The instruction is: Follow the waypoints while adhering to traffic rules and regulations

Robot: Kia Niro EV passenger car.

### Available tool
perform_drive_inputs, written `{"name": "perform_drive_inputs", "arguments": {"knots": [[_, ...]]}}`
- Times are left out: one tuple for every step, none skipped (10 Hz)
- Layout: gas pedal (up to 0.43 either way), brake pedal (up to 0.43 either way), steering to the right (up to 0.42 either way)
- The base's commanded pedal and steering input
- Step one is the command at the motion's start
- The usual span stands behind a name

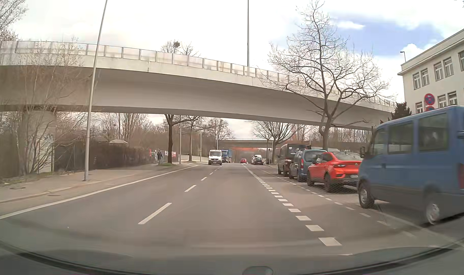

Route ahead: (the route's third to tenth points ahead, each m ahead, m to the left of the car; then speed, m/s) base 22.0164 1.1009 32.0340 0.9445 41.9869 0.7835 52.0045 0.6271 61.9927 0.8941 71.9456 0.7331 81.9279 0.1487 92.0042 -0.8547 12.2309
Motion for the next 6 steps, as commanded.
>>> {"name": "perform_drive_inputs", "arguments": {"knots": [[0.039, 0.000, 0.001], [0.039, 0.000, 0.001], [0.039, 0.000, 0.001], [0.039, 0.000, 0.002], [0.039, 0.000, 0.002], [0.039, 0.000, 0.002]]}}
